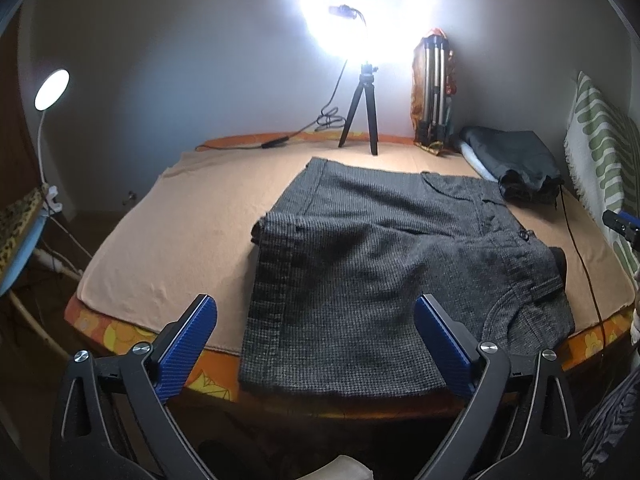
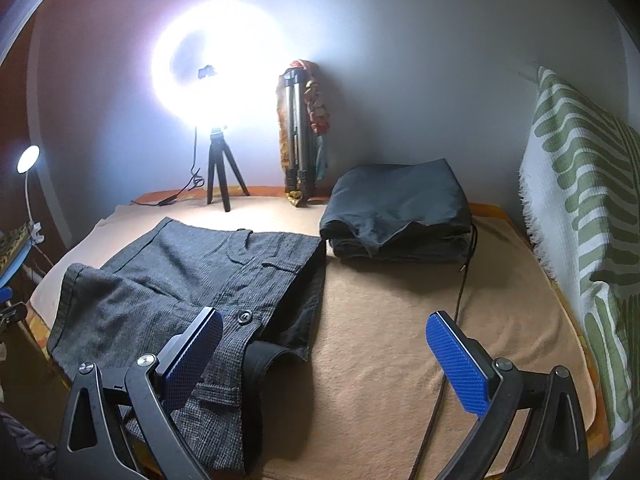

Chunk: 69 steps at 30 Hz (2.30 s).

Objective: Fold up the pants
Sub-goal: 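Grasp the trouser waistband with the right tool while the left tool approaches the hem, then grasp the trouser hem with the left tool while the right tool holds the waistband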

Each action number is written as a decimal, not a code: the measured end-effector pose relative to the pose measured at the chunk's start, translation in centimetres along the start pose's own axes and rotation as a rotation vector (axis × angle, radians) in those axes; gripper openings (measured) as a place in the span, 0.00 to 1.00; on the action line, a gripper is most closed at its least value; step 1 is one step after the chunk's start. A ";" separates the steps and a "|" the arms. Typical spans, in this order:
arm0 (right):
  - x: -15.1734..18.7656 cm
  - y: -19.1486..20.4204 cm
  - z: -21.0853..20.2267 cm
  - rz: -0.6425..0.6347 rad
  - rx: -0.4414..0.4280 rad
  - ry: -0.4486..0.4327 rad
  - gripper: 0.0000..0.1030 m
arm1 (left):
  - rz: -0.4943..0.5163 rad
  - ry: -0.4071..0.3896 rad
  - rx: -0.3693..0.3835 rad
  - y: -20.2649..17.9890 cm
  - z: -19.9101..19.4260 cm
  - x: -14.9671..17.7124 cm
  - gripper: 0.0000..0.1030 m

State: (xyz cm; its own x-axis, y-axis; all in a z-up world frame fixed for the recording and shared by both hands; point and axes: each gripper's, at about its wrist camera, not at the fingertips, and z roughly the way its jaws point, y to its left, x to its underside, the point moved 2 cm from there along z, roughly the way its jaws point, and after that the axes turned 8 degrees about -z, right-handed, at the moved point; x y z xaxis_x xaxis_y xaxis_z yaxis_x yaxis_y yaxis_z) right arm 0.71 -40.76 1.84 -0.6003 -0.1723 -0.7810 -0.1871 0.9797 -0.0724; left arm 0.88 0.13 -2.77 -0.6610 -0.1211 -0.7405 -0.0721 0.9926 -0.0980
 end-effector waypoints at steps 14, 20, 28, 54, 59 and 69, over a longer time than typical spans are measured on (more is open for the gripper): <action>2.2 6.0 -0.6 -0.230 -0.224 -0.035 1.00 | 0.066 0.075 0.002 0.8 1.2 1.0 0.69; 4.3 10.2 -0.8 -0.462 -0.317 0.030 0.96 | 0.107 0.146 0.006 1.3 2.4 1.6 0.67; 7.4 13.3 0.6 -0.642 -0.392 0.167 0.81 | 0.129 0.216 0.032 1.3 3.7 3.1 0.63; 7.5 14.5 2.8 -0.635 -0.443 0.252 0.15 | 0.116 0.253 0.052 2.7 3.2 3.7 0.57; 5.6 14.3 2.7 -0.586 -0.441 0.219 0.12 | 0.303 0.225 0.095 -0.4 2.5 4.5 0.58; 2.8 13.3 2.9 -0.474 -0.417 0.176 0.10 | 0.425 0.277 0.099 -1.9 4.8 5.7 0.54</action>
State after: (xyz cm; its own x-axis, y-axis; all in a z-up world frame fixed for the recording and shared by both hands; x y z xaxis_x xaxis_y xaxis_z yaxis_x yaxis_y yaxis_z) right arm -1.16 -27.95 -3.09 -0.4906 -0.6243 -0.6079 -0.7272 0.6777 -0.1091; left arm 0.81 -2.53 -9.96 -0.7905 0.3134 -0.5263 0.3081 0.9460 0.1007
